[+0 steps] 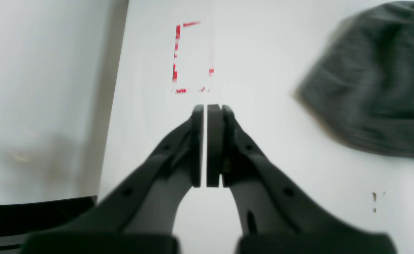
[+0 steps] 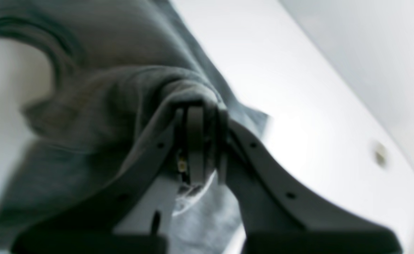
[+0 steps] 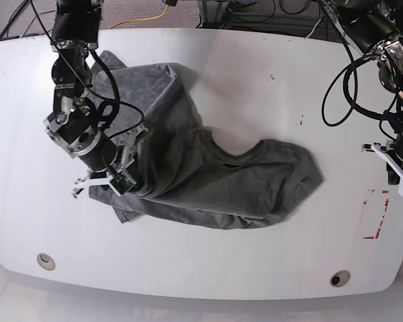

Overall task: Layout the t-shirt on the table in an organized manner, then fold the t-shirt properly
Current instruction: 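Drag the grasped corner diagonally across the shirt with the right gripper, then grasp the shirt's hem with the left gripper beside the right gripper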

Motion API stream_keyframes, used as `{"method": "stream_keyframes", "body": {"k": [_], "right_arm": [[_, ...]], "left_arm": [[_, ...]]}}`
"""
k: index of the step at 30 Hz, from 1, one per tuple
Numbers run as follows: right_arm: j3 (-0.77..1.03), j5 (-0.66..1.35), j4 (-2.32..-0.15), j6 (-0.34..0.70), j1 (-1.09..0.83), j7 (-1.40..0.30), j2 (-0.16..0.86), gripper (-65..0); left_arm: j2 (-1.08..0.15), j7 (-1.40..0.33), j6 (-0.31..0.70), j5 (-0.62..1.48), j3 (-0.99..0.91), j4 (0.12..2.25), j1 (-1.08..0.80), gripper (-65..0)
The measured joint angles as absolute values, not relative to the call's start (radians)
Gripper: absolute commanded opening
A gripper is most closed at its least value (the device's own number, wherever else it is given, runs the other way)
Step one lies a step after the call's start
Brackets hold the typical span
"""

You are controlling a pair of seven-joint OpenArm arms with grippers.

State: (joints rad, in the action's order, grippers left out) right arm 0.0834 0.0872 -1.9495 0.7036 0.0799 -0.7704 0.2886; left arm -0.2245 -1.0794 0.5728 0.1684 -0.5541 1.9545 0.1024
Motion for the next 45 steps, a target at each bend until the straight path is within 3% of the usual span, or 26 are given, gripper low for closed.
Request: {"method": "stream_keyframes", "body": {"k": [11,29,38,45], "right_arm": [[0.189,0.095,-1.953,0.706,0.077,-0.797,0.386,-64.7],[0.224,0.096,-1.995,0.707,0.027,-0.861,0.371,-64.7],[0.251,0.096,-1.995,0.706,0.013,-0.858,0.350,-64.7],[0.255,0.098,-1.996,0.706,-0.021,-0.864,0.352,-64.7]], "left_arm": [[-0.131,-1.081,0.569,0.171,-0.390,1.954,0.100,-65.0],[0.091,-1.079,0.562,0.162,0.083,1.945,0.186,-64.9],[0.157,-1.059,0.562,0.094,0.221,1.714,0.367,-44.0],[0.138,-0.852,0.522,0.053,0.329,1.446,0.492,-28.3]]}}
